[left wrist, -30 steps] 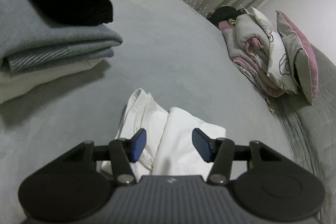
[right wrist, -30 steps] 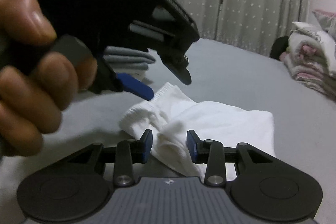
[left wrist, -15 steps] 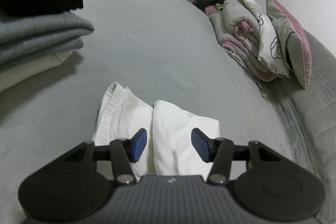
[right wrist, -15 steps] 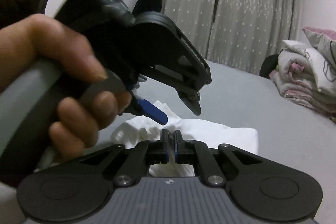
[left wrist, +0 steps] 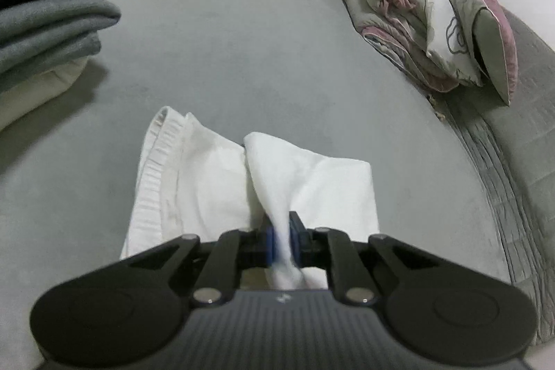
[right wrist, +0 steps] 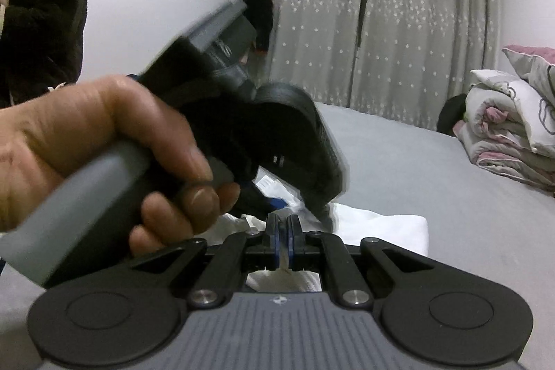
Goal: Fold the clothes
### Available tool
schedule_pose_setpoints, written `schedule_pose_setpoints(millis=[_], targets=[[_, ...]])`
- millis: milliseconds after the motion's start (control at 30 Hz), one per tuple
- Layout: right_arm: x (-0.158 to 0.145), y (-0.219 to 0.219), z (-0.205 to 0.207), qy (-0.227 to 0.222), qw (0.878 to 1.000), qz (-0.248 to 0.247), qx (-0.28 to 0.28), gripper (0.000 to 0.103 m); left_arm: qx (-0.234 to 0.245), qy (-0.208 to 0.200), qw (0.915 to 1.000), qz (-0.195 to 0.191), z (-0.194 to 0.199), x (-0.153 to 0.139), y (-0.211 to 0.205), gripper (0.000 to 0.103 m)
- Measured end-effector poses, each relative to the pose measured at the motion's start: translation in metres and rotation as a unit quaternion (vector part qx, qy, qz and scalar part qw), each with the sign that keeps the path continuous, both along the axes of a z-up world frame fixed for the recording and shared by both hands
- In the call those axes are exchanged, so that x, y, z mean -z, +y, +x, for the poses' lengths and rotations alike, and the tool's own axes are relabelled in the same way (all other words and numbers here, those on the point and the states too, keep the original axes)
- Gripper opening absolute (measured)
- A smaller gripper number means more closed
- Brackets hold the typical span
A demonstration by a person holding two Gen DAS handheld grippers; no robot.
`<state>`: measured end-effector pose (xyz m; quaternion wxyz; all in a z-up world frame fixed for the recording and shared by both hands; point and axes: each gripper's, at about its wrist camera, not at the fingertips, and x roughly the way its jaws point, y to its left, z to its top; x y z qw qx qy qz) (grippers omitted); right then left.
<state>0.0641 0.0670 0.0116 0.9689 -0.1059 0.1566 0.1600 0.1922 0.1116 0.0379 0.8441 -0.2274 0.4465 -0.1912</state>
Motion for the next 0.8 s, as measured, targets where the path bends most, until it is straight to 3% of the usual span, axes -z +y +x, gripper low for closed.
schedule_pose_setpoints(millis=[100,267,467,667,800], targets=[[-0.002,0.002,0.001,-0.005,1.000,-0.001,-0.005,0.007,-0.015,-0.025,0.9996,-0.003,-0.006,-0.010,0.012,0.009],[-0.009,0.018,0.004,-0.016,0.999,-0.013,-0.031,0.007,-0.037,-0.059,0.9971,0.029,-0.020,-0.026,0.028,0.009],[0.014,0.040,0.022,0.048,0.997,-0.047,-0.050,0.007,-0.042,-0.055,0.9953,0.069,-0.021,-0.016,0.033,0.009],[0.015,0.030,0.027,0.069,0.996,-0.024,-0.045,0.008,-0.043,-0.060,0.9931,0.092,-0.020,-0.011,0.034,0.013],[0.011,0.024,0.025,0.065,0.997,0.005,-0.050,0.008,-0.041,-0.077,0.9923,0.088,-0.016,-0.013,0.032,0.008]])
